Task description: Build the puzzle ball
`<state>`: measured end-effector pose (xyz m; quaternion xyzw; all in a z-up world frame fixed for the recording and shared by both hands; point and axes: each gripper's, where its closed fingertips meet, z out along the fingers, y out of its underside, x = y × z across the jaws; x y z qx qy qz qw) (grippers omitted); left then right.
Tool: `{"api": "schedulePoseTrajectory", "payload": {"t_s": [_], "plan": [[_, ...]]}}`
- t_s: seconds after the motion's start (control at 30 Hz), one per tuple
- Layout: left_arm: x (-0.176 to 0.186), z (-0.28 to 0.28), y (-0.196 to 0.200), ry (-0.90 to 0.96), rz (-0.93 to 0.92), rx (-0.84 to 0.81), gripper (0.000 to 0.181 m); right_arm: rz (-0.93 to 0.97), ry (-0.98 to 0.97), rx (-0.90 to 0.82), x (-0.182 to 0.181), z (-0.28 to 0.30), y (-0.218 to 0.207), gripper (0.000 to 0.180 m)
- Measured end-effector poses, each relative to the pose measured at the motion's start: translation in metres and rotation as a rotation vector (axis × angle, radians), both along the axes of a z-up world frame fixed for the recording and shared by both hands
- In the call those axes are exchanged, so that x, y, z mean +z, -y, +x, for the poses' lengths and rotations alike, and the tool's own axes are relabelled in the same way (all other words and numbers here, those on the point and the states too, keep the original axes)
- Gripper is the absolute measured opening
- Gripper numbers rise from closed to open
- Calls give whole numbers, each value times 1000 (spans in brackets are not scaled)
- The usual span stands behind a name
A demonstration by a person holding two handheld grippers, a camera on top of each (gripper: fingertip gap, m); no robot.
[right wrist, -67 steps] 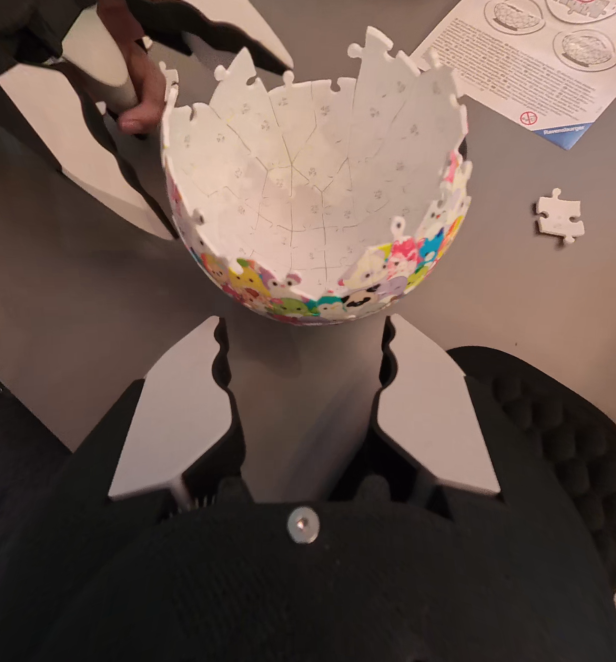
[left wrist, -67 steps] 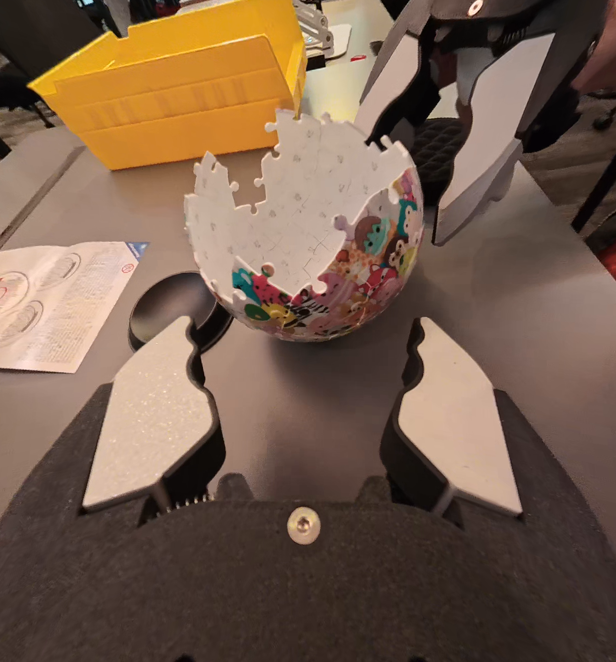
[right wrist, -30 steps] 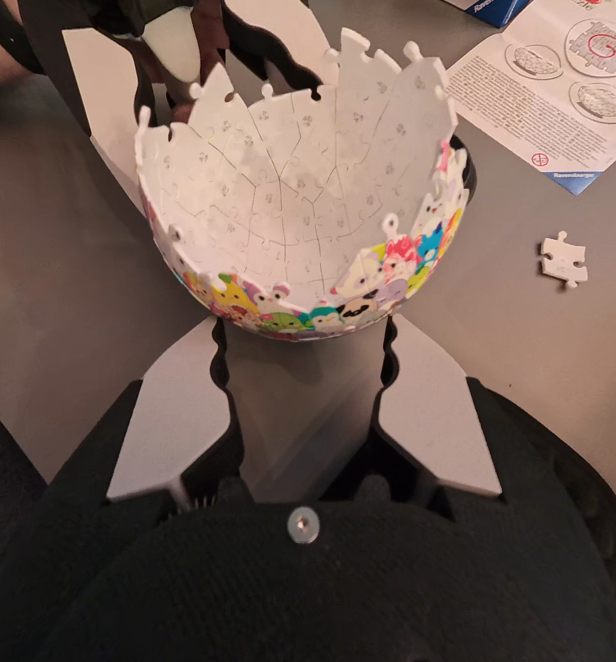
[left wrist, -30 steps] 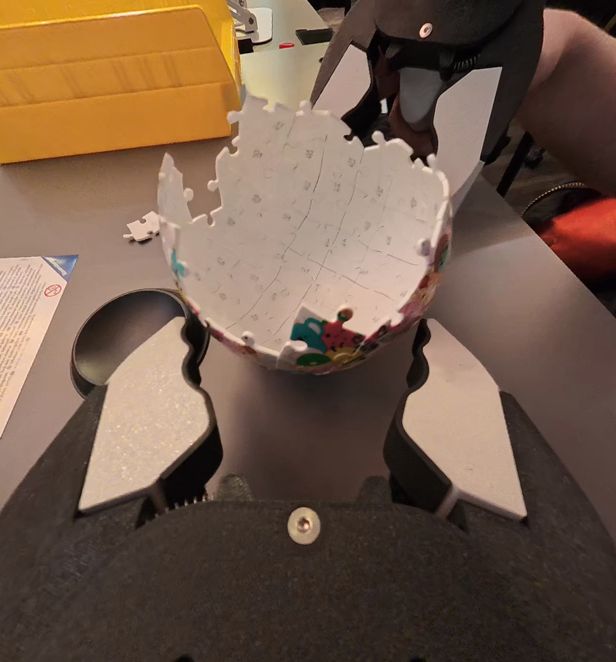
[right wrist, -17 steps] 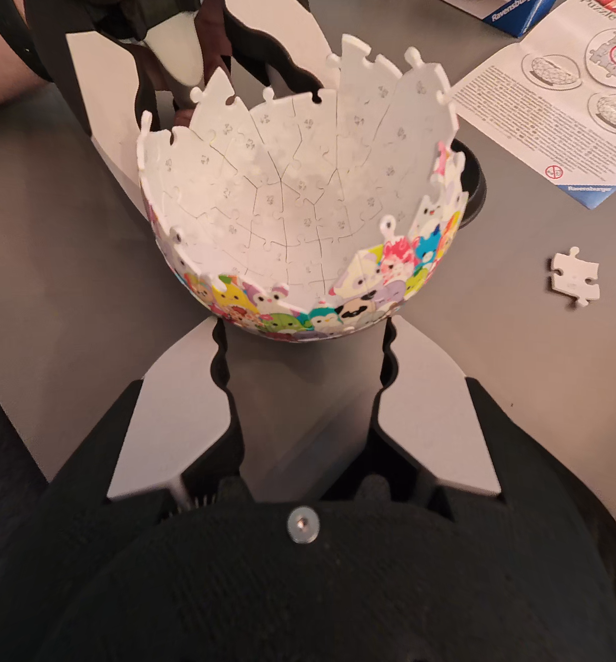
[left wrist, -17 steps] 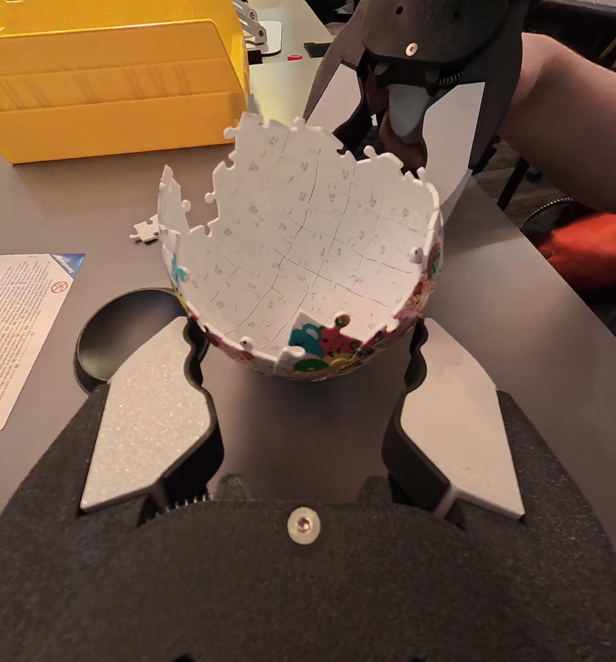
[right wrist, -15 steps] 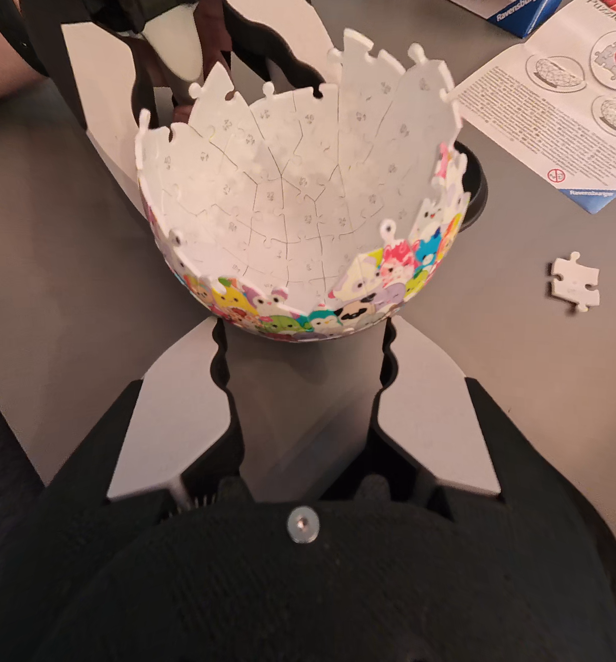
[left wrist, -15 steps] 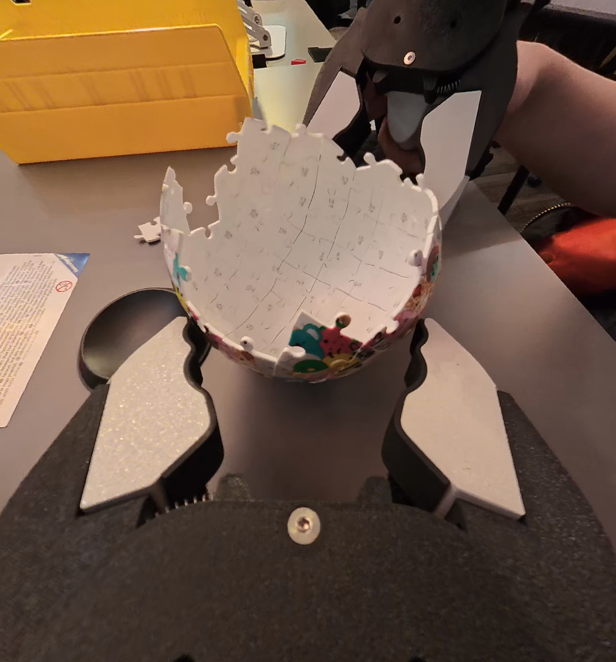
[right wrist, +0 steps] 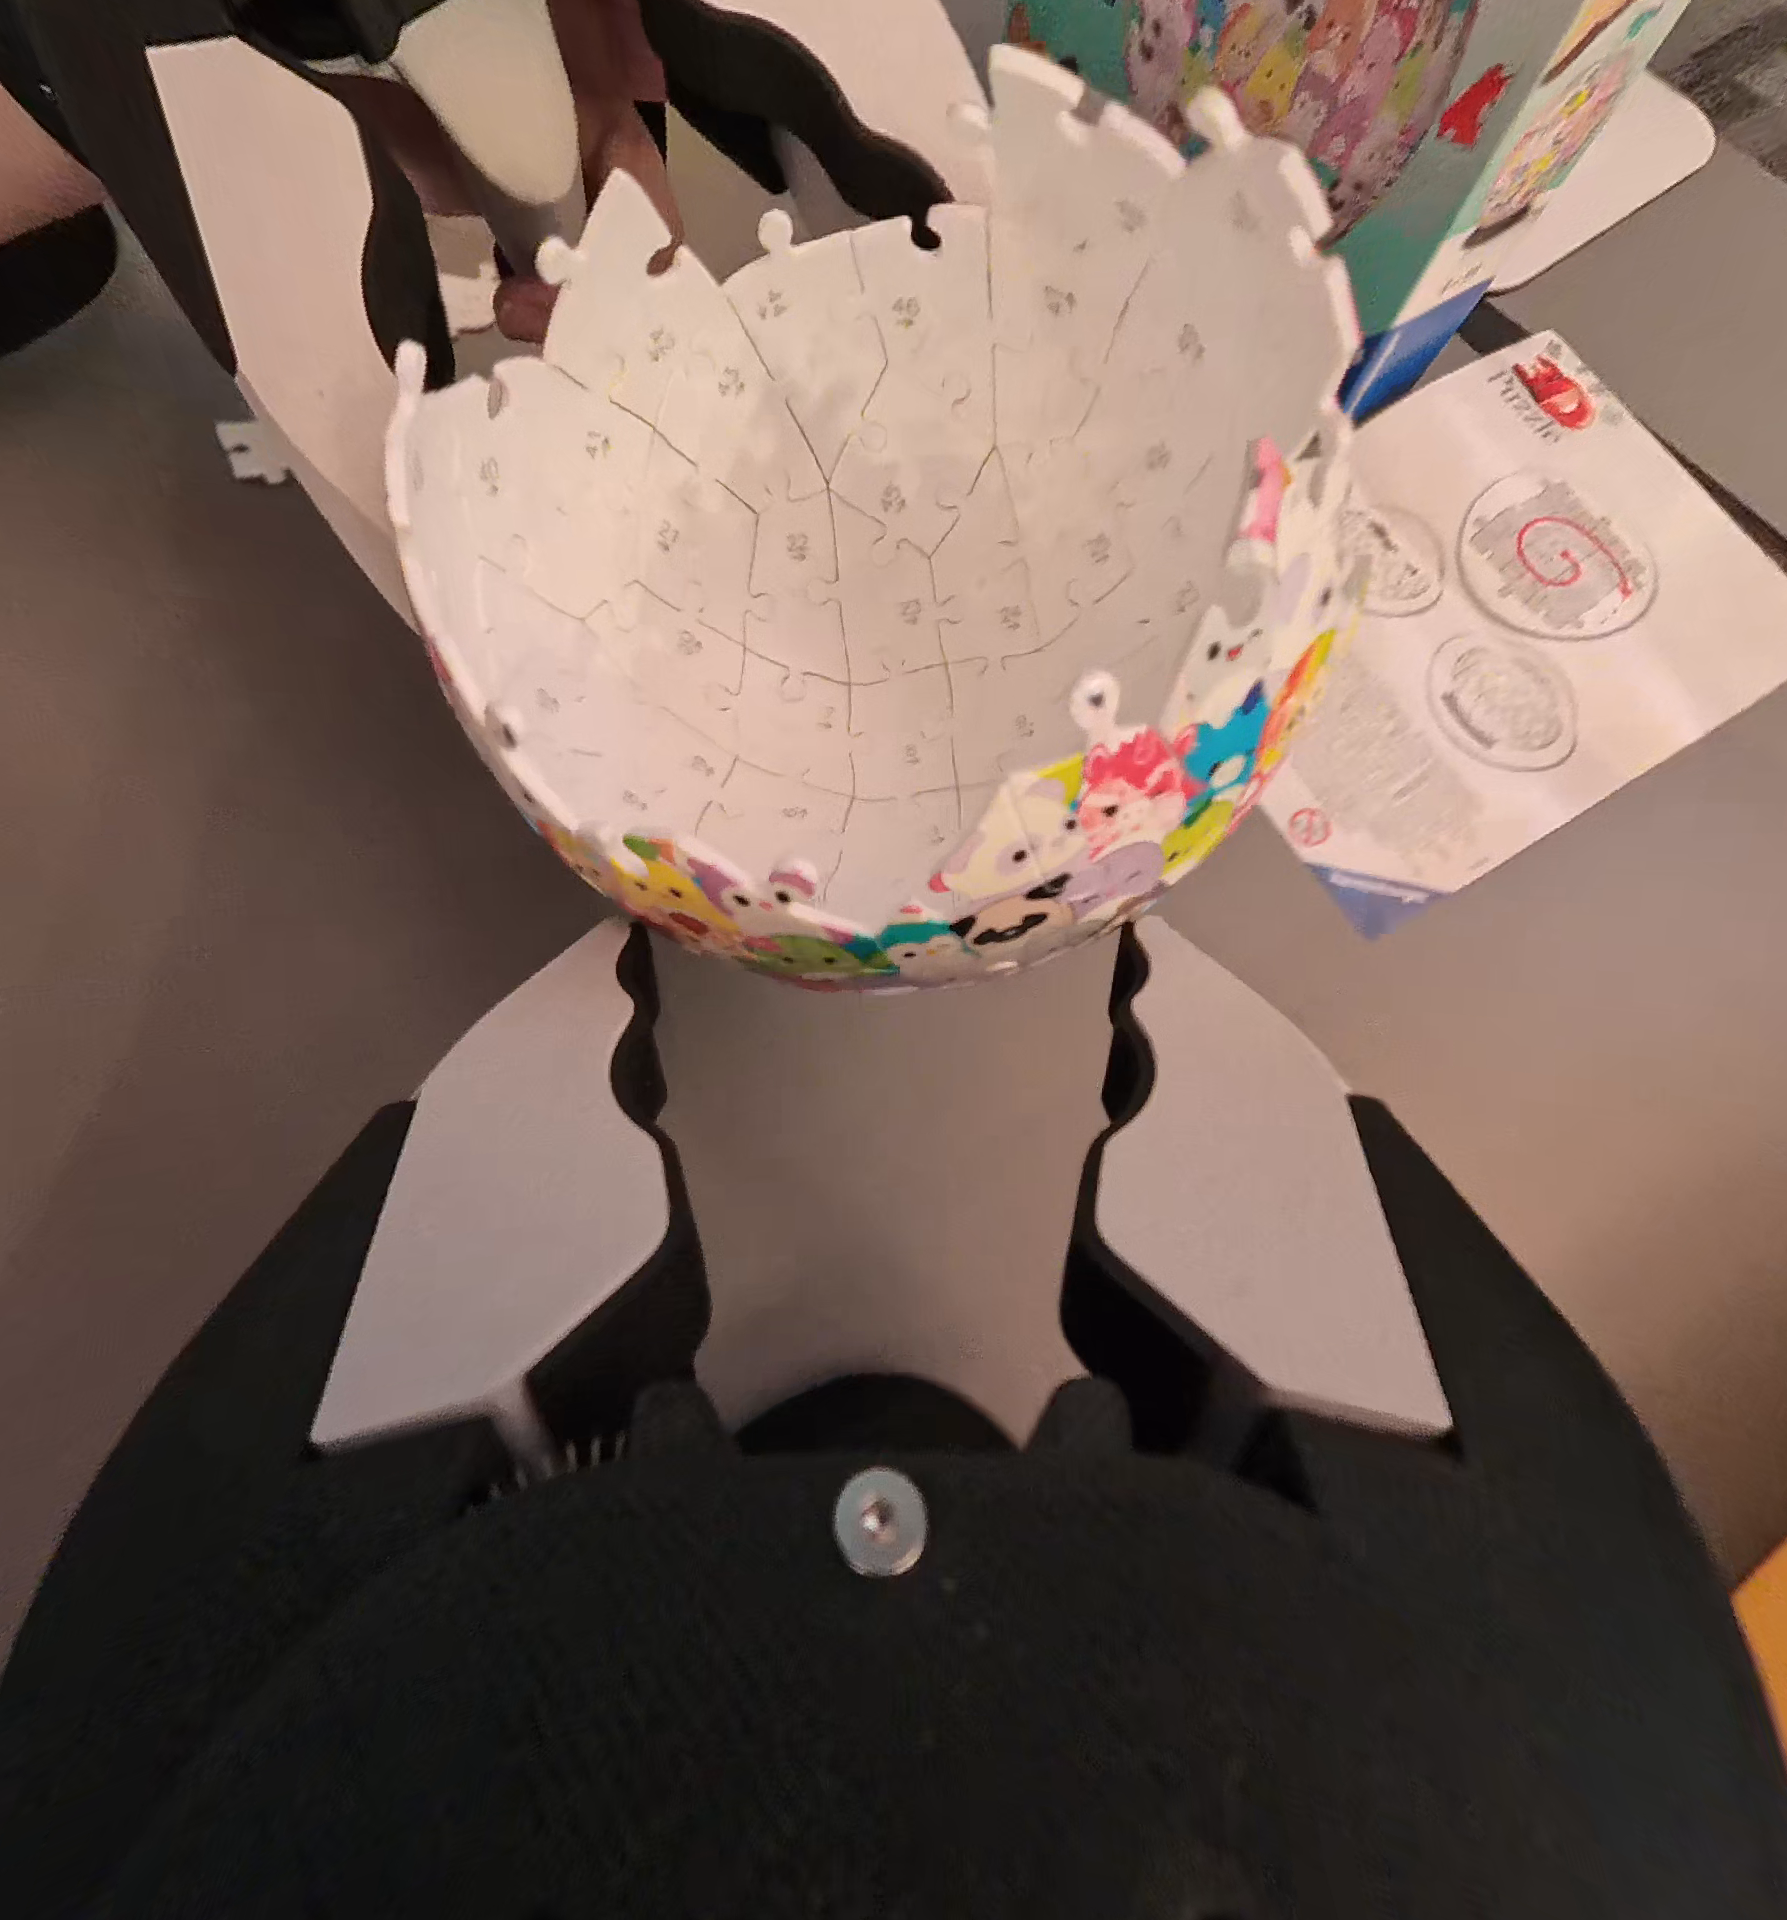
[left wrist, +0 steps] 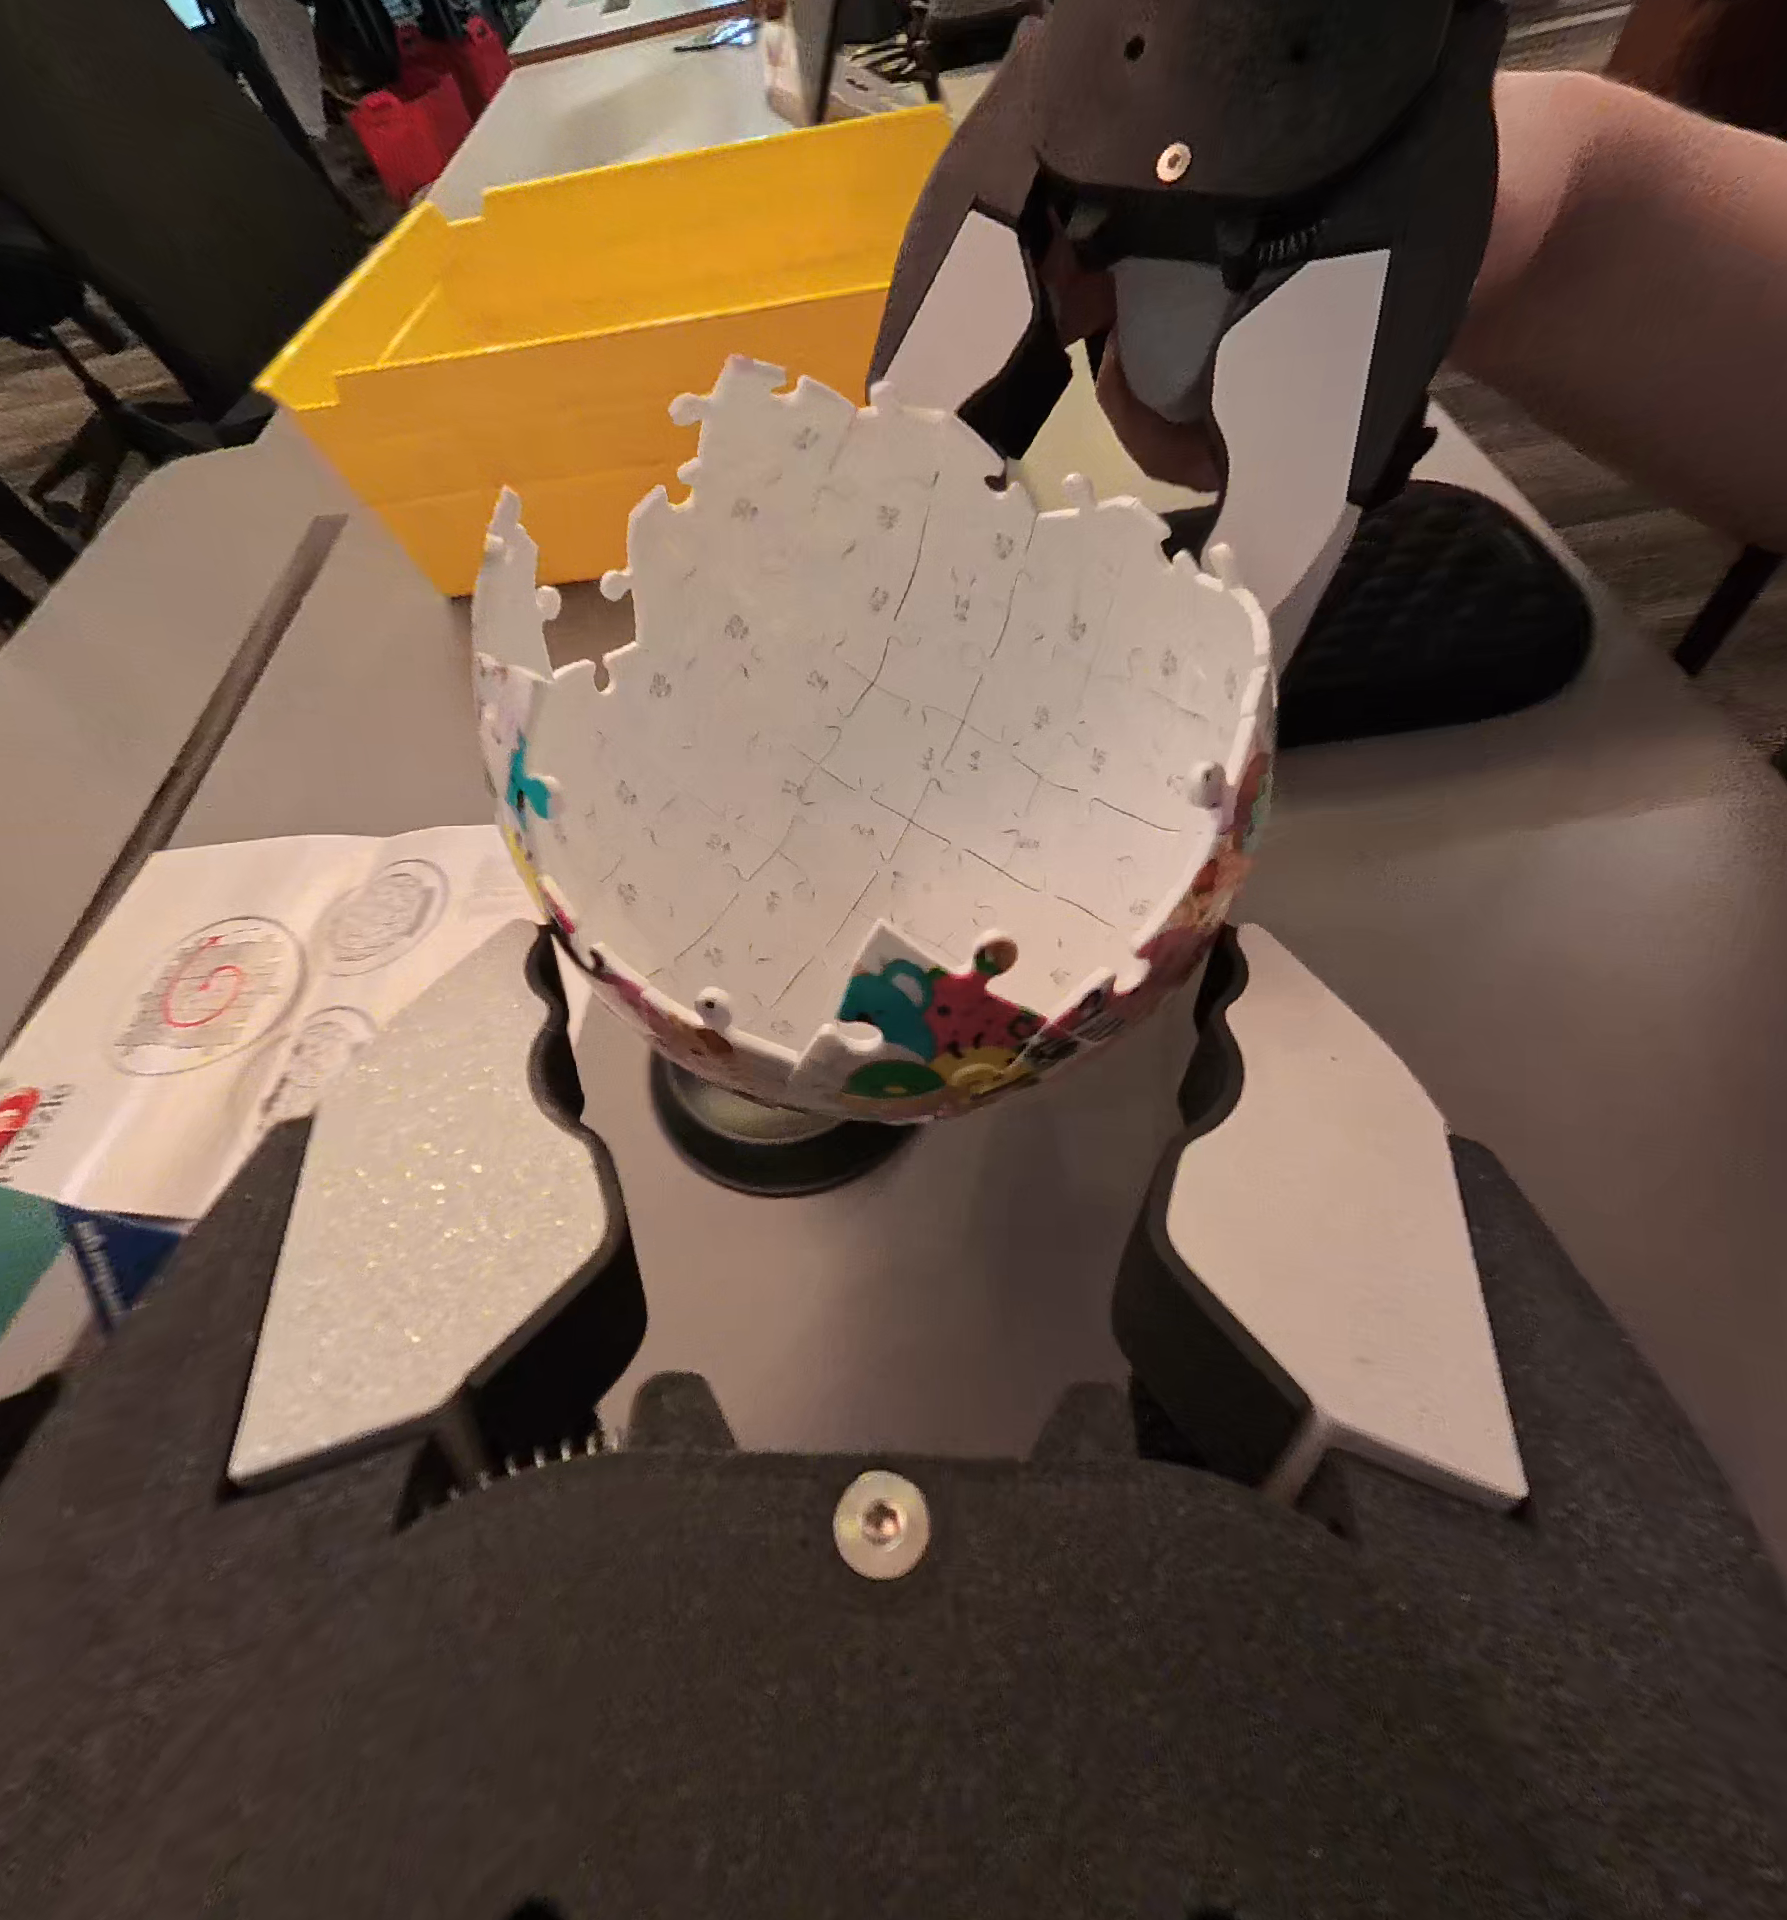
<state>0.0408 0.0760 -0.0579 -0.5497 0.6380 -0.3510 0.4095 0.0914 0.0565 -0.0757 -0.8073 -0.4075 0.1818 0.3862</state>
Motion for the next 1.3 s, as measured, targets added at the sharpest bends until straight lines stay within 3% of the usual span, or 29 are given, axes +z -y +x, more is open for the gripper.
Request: {"api": "schedulePoseTrajectory", "payload": {"t_s": [0.3, 0.87, 1.3], "plan": [[-24, 3, -38, -33, -39, 74, 115, -58, -33, 61, -25, 3, -39, 85], [-58, -2, -39, -100, -30, 138, 117, -100, -52, 82, -44, 4, -38, 86], [-79, -12, -38, -197, -139, 127, 103, -110, 126, 116, -75, 6, -41, 86]]}}
